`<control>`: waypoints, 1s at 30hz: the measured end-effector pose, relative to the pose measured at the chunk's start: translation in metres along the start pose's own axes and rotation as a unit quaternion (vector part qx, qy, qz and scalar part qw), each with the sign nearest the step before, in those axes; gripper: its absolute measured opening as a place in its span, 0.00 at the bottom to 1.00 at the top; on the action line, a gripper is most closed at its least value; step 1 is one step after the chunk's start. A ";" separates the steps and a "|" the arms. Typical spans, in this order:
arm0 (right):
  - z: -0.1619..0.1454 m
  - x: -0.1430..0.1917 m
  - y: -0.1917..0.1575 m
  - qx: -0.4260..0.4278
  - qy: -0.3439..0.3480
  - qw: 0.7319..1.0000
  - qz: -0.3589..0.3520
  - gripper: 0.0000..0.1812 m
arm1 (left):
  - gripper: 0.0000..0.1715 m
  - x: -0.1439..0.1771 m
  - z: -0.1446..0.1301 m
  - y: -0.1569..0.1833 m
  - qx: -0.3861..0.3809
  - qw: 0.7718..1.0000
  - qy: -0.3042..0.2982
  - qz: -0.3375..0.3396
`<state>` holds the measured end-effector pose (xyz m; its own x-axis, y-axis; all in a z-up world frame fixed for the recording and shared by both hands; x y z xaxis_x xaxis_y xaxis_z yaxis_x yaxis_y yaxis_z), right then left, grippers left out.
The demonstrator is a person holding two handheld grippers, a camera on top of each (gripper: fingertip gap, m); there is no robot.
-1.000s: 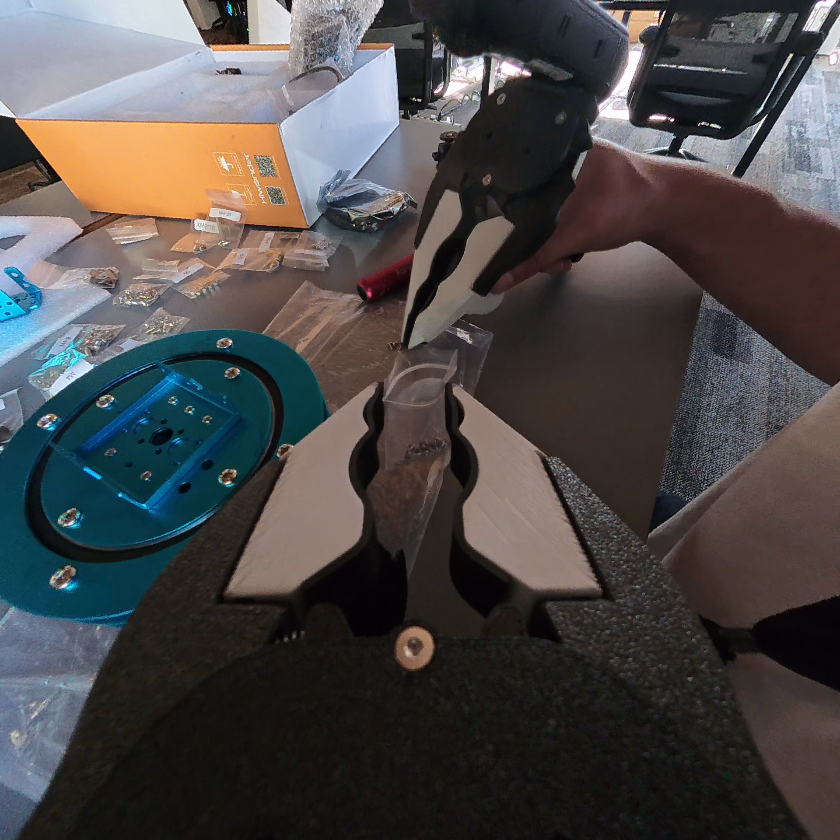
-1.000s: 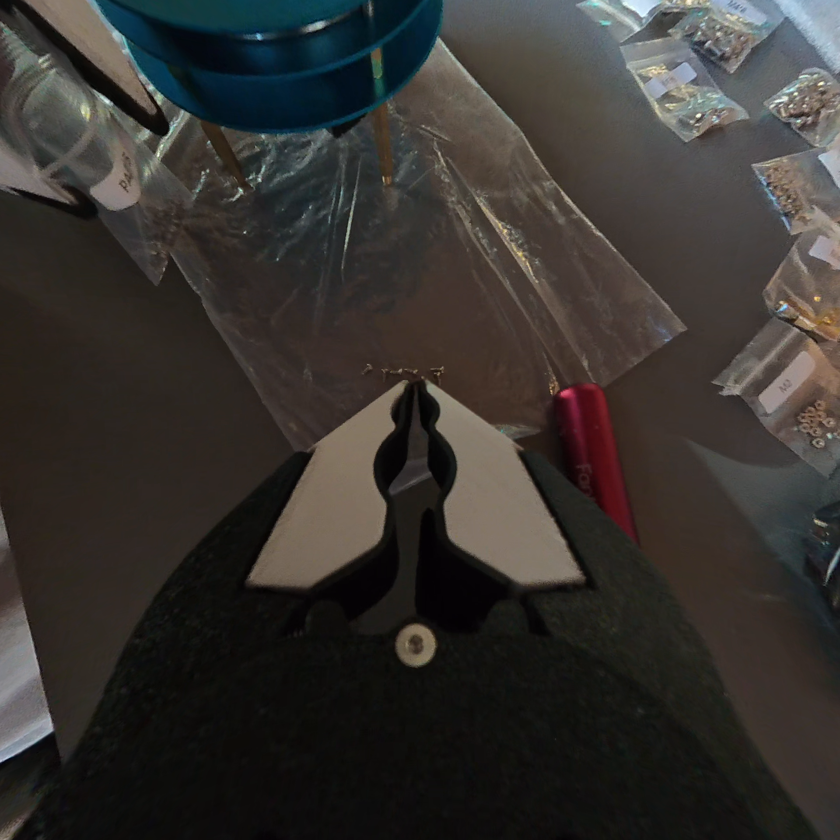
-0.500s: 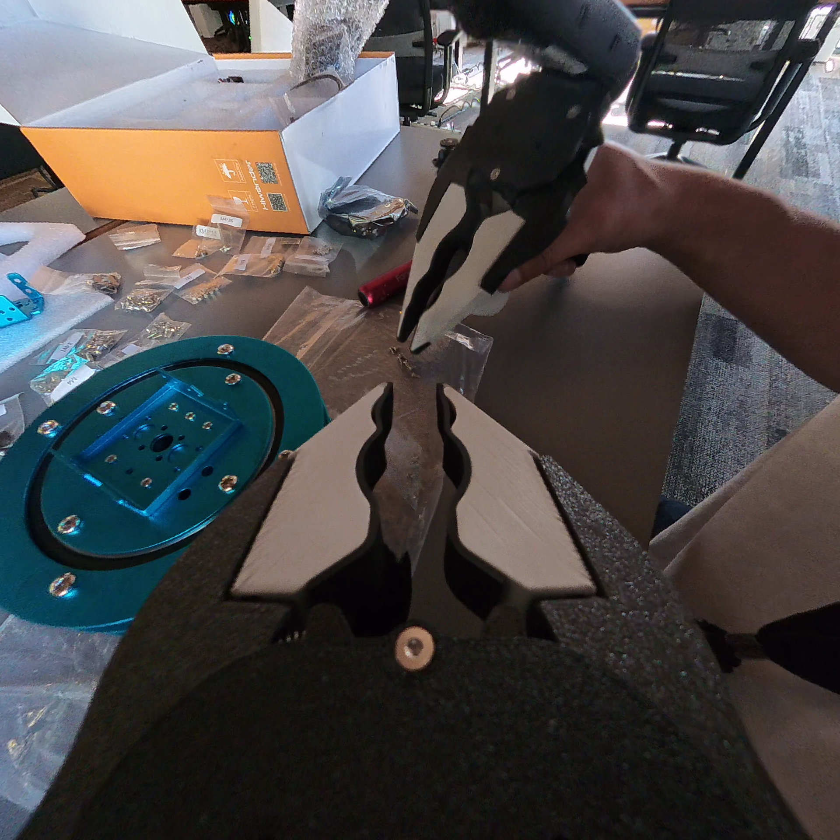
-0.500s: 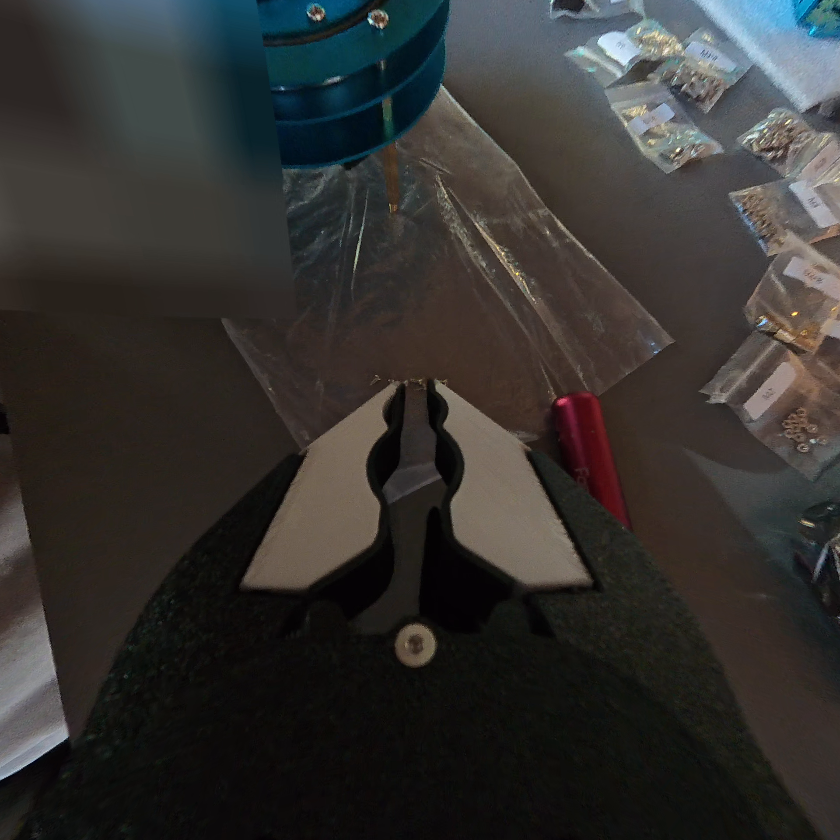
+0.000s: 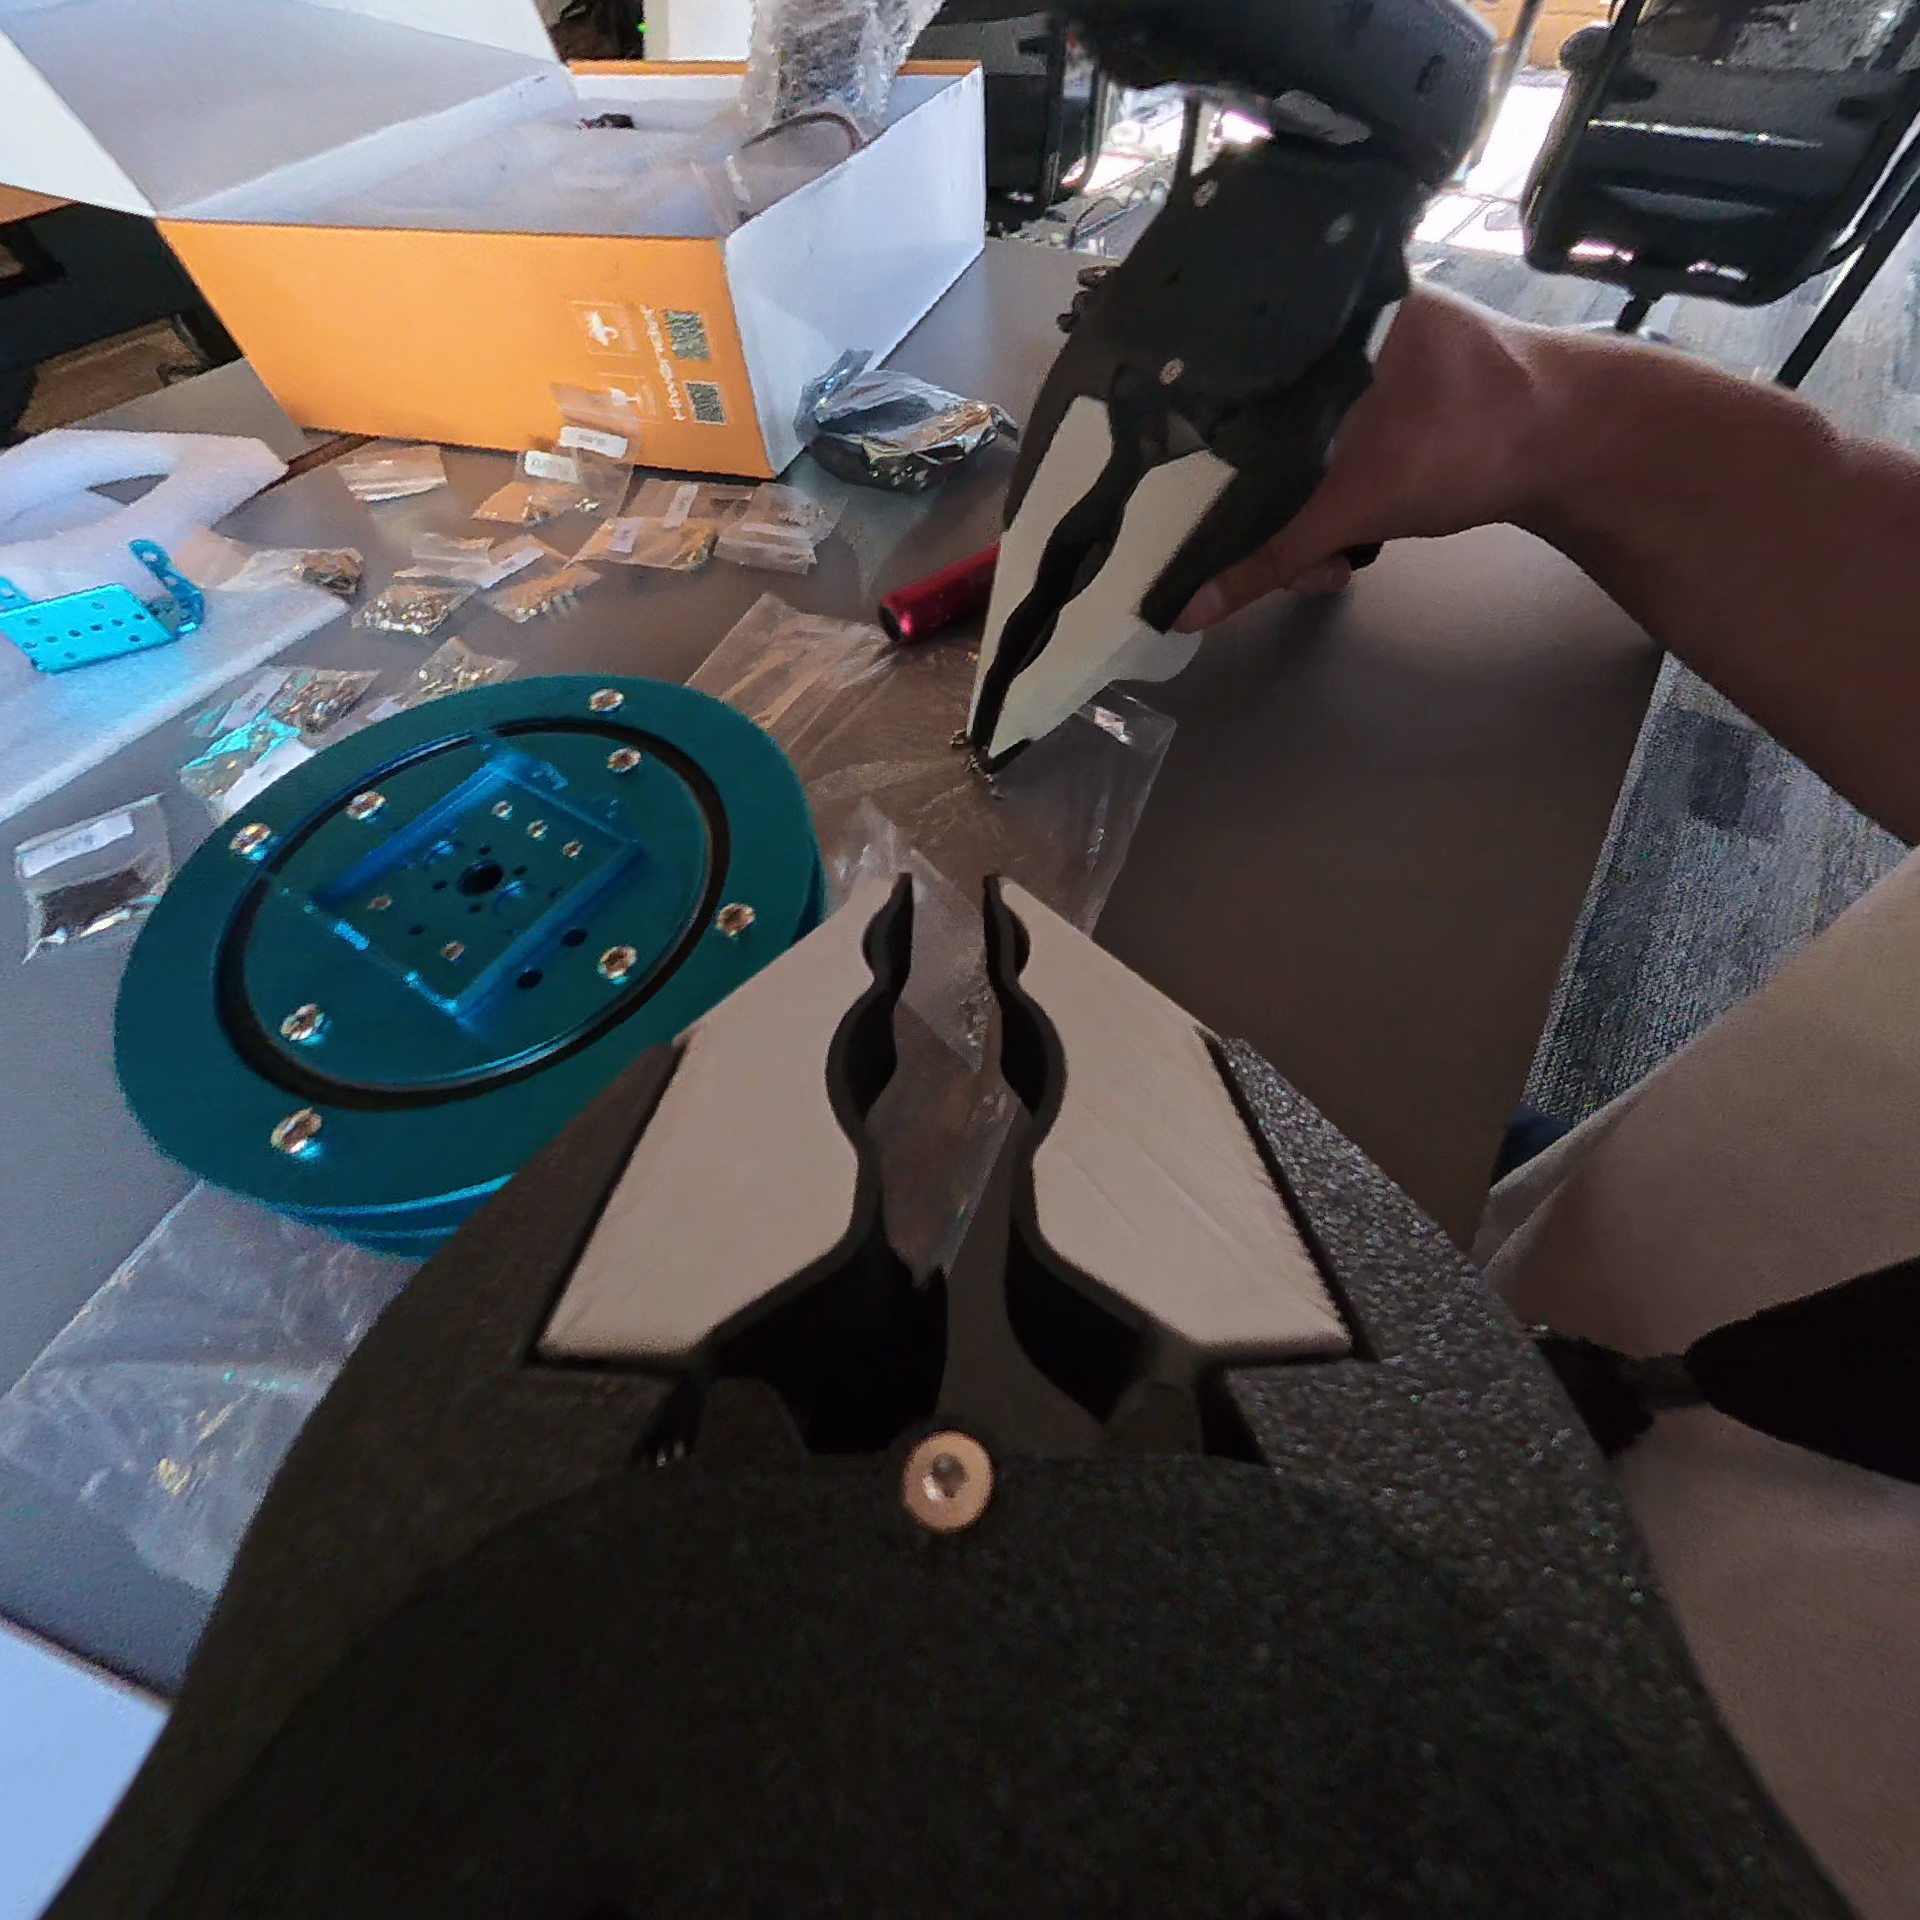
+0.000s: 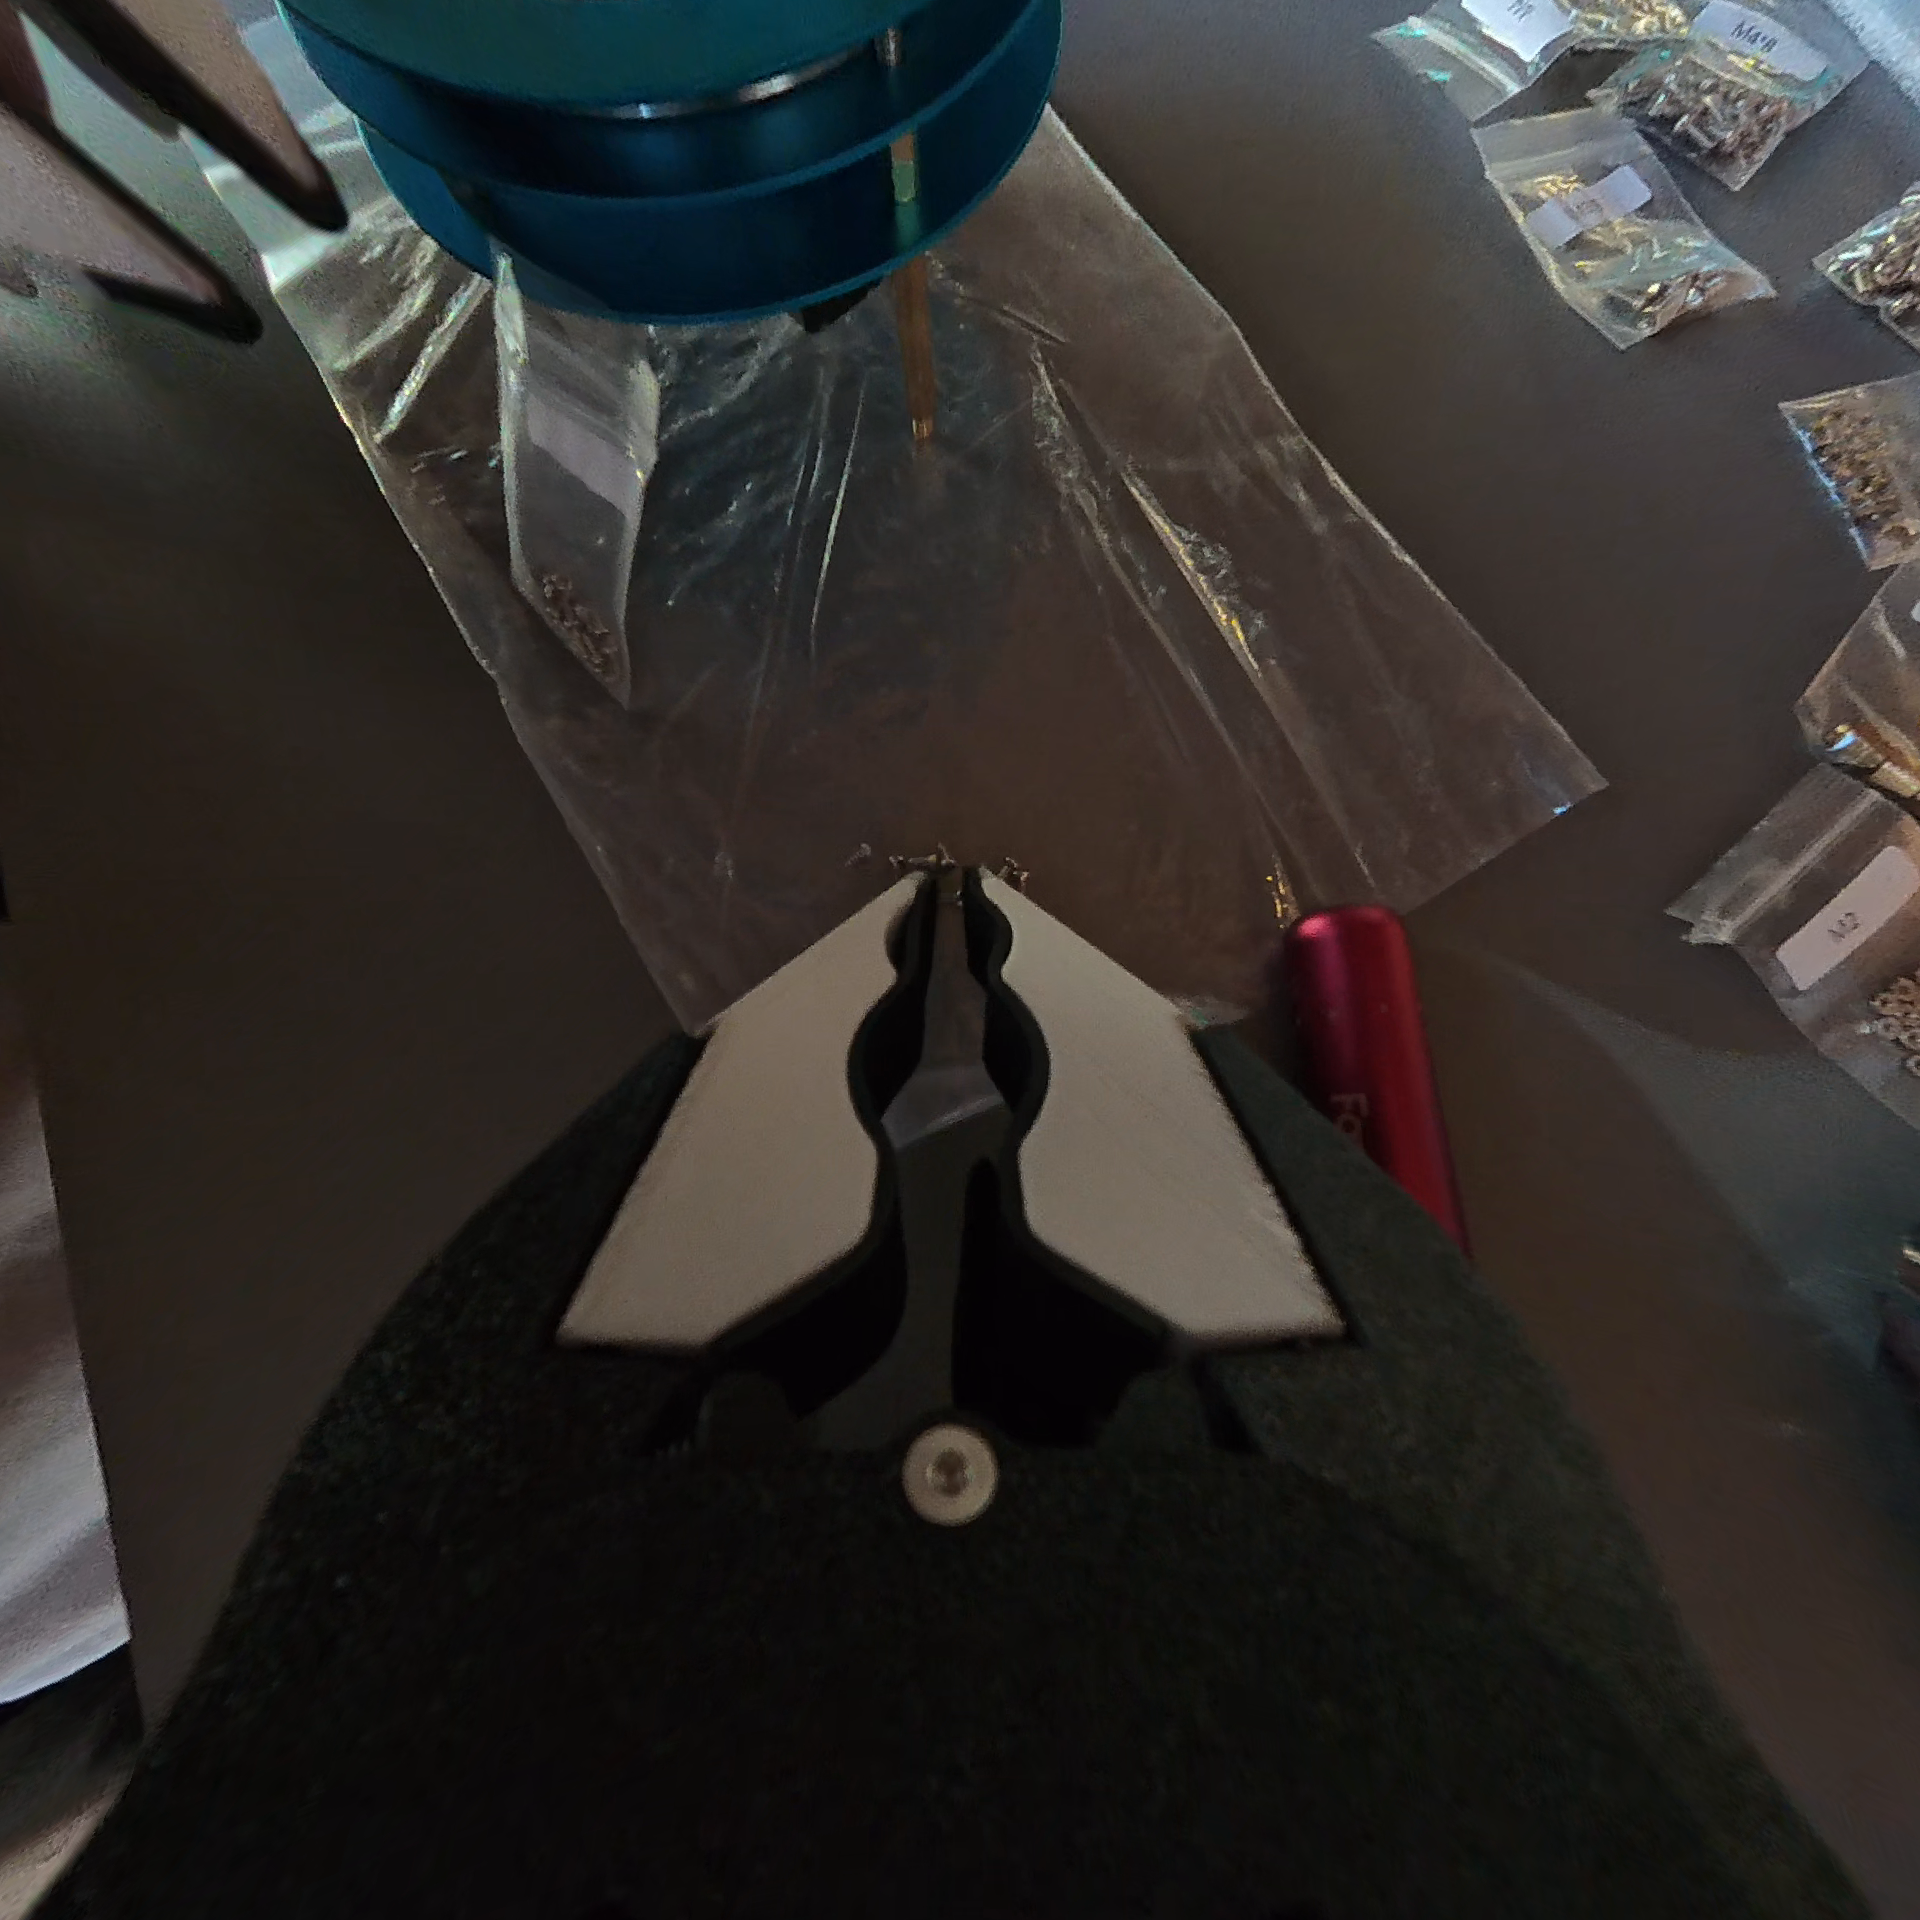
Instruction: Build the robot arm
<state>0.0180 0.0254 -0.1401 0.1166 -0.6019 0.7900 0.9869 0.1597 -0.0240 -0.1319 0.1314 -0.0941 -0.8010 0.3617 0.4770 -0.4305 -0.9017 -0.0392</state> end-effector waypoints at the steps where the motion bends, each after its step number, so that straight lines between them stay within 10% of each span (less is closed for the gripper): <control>1: -0.001 0.001 0.000 0.001 -0.002 1.000 -0.003 0.02 | 0.07 0.002 -0.001 -0.002 0.006 1.000 0.000 0.002; 14: 0.081 0.015 -0.046 0.083 0.116 0.989 0.040 0.02 | 0.08 0.017 -0.005 -0.009 0.025 1.000 0.004 0.016; 30: 0.084 -0.004 -0.049 0.068 0.079 0.994 0.030 0.02 | 0.08 0.027 -0.011 -0.011 0.026 0.999 0.014 0.018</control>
<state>-0.0406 0.0855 -0.0909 0.2013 -0.7018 0.6834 0.9548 0.2964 0.0231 -0.1534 0.1540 -0.0901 -0.8269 0.3353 0.4515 -0.3805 -0.9247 -0.0101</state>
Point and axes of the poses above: each gripper's, where its closed fingertips meet, x back along the fingers, z out of its top, y = z × x across the jaws, the point moved 6 cm from there along x, back along the fingers, and after that the axes turned 6 degrees about -y, right-handed, at the moved point
